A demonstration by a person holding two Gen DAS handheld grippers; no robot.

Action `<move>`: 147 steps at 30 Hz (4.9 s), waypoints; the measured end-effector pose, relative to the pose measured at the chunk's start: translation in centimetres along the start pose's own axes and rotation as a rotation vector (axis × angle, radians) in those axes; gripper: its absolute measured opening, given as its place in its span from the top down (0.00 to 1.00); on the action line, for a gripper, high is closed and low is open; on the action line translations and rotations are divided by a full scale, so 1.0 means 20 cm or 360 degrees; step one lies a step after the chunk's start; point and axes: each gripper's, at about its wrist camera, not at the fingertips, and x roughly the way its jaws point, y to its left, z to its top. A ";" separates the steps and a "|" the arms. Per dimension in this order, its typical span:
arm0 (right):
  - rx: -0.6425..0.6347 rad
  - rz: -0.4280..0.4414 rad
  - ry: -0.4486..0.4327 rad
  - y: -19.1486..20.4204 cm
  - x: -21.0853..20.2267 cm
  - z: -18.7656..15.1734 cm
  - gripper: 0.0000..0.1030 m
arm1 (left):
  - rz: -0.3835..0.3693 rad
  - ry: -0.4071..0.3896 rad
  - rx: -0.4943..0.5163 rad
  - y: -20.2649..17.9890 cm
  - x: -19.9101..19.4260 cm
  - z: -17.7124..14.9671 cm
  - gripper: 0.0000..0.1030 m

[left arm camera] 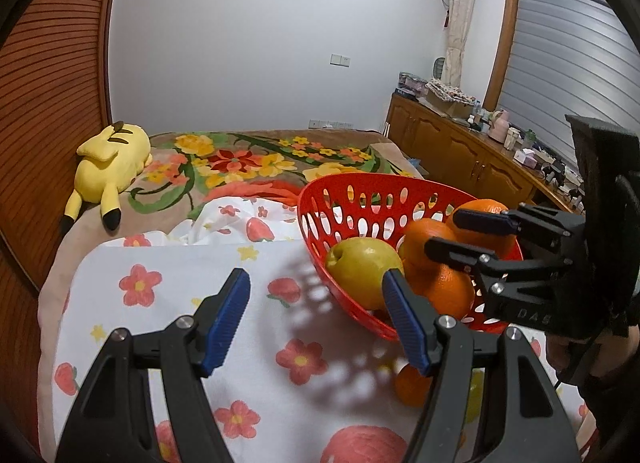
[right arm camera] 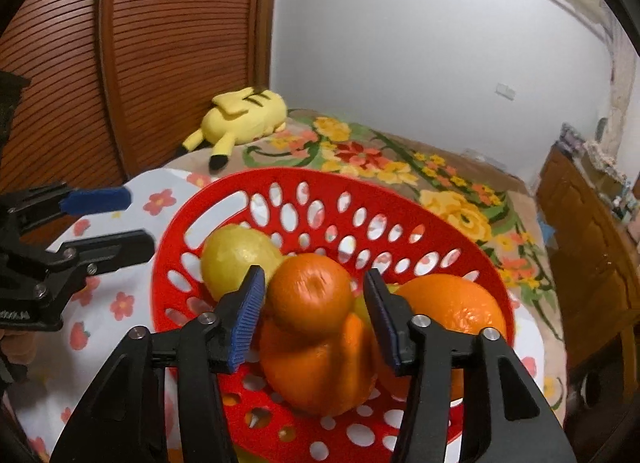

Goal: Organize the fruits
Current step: 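Lower the small orange and yellow pear into the basket and open both tools, then grasp the green pear with the right tool while the left tool approaches a small orange, then grasp the small orange on the cloth with the left tool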

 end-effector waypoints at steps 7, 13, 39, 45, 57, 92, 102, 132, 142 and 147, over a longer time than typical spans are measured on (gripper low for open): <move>0.0018 0.0032 -0.0044 -0.01 -0.07 0.00 0.49 | -0.0002 0.0003 0.0000 0.00 -0.01 -0.02 0.34; 0.0048 0.0058 -0.0082 0.01 -0.19 -0.07 0.49 | -0.0015 0.0015 0.0039 -0.06 -0.05 -0.06 0.33; 0.0250 0.0110 -0.0052 0.04 -0.43 -0.51 0.44 | 0.0002 0.0043 0.0094 -0.25 -0.29 -0.41 0.27; 0.0256 0.0136 -0.0013 0.07 -0.38 -0.55 0.42 | -0.0019 0.0087 0.0088 -0.25 -0.25 -0.46 0.26; 0.0308 0.0232 0.0114 0.09 -0.23 -0.60 0.40 | -0.0012 0.0157 0.0034 -0.19 -0.19 -0.56 0.25; 0.0411 0.0212 0.0119 -0.02 -0.27 -0.71 0.43 | -0.0111 0.0258 0.0132 -0.37 -0.08 -0.60 0.25; 0.0441 0.0185 0.0122 -0.07 -0.28 -0.80 0.43 | -0.0144 0.0360 0.0193 -0.44 0.00 -0.62 0.26; 0.0404 0.0174 0.0150 -0.04 -0.25 -0.79 0.43 | -0.0203 0.0291 0.0152 -0.41 -0.04 -0.60 0.69; 0.0366 0.0158 0.0110 -0.05 -0.32 -0.78 0.43 | -0.0148 0.0173 0.0157 -0.38 -0.18 -0.47 0.69; 0.0340 0.0146 0.0032 -0.07 -0.43 -0.70 0.43 | -0.0143 0.0102 0.0170 -0.39 -0.25 -0.39 0.69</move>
